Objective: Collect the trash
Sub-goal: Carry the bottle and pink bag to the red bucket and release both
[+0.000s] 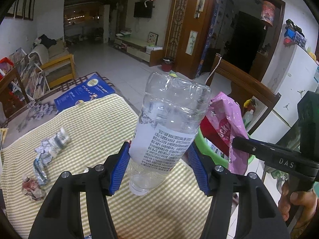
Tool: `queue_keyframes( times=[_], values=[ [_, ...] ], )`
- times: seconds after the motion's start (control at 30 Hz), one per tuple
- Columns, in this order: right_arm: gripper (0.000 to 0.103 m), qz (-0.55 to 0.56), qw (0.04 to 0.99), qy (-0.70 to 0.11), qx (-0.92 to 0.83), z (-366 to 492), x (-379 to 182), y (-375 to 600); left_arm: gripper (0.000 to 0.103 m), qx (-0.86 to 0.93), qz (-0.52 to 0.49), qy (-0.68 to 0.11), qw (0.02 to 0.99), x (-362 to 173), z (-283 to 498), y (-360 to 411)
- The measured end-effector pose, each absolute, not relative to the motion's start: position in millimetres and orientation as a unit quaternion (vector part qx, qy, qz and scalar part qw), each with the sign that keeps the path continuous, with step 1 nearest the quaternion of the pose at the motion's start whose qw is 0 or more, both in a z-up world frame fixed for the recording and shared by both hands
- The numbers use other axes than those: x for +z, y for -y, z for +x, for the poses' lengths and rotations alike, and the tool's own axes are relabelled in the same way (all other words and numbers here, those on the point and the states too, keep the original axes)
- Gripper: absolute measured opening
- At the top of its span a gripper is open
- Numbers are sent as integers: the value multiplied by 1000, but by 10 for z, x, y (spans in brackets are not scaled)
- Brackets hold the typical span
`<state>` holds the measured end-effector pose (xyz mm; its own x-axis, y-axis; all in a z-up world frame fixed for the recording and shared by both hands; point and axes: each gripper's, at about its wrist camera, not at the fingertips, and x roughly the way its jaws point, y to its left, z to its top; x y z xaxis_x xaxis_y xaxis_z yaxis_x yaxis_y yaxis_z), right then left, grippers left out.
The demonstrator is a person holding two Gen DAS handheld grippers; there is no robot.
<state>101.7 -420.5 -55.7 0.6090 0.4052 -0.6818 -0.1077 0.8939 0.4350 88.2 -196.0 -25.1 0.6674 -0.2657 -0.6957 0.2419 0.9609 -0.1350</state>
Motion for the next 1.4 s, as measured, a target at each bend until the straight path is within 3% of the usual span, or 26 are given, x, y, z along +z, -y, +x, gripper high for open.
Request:
queue_keyframes(
  times=[0.87, 1.4],
  values=[
    [27, 236, 872, -421, 86, 1079, -791, 5512, 57, -189, -29, -443, 876, -611, 1351, 3179],
    [27, 239, 871, -425, 61, 1291, -951, 5737, 56, -200, -58, -459, 864, -704, 1808, 3598]
  ],
)
